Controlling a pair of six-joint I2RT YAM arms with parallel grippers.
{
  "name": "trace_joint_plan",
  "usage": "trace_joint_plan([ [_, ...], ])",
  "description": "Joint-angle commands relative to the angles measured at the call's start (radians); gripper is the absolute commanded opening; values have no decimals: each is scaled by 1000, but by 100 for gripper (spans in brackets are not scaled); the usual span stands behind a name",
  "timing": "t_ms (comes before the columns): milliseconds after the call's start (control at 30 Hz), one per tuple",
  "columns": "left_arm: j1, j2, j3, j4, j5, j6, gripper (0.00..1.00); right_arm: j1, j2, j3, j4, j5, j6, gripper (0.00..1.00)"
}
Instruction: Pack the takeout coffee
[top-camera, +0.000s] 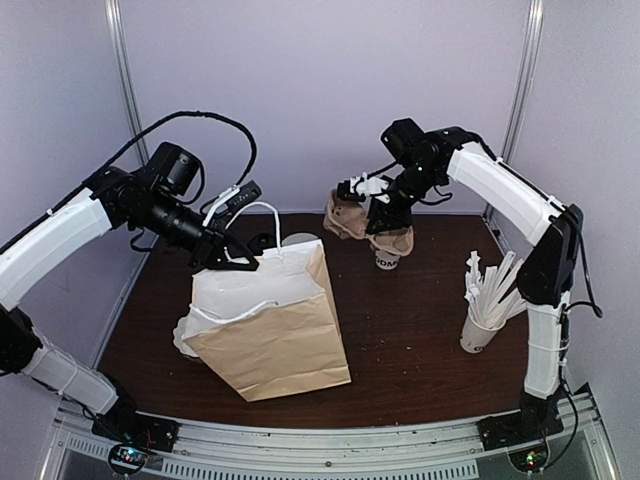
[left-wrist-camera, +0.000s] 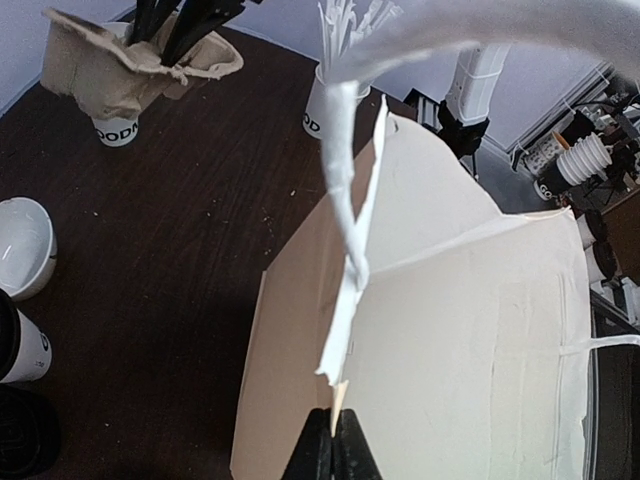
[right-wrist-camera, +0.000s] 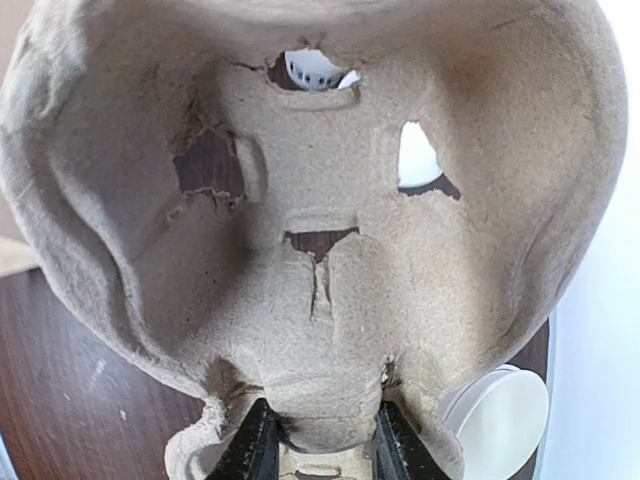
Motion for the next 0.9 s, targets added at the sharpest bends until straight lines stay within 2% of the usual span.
trace_joint_plan([
  [0, 6, 43, 37, 30, -3, -22, 0, 3, -86, 13, 40, -104, 107, 29],
  [400, -37, 223, 196, 22, -23, -78, 0, 15, -377, -42, 106, -344, 255, 32],
  [500, -55, 282, 240, 22, -34, -93, 8, 33, -419, -52, 105, -418, 290, 33],
  [600, -67, 331, 285, 22, -55, -115, 26, 52, -429, -41, 109, -504, 338, 33],
  [700, -69, 350, 313, 20, -74, -126, 33, 97, -413, -12, 113, -562, 374, 33],
  [867, -70, 334, 317, 5, -74, -123, 35, 205, -363, 45, 97, -544, 371, 32],
])
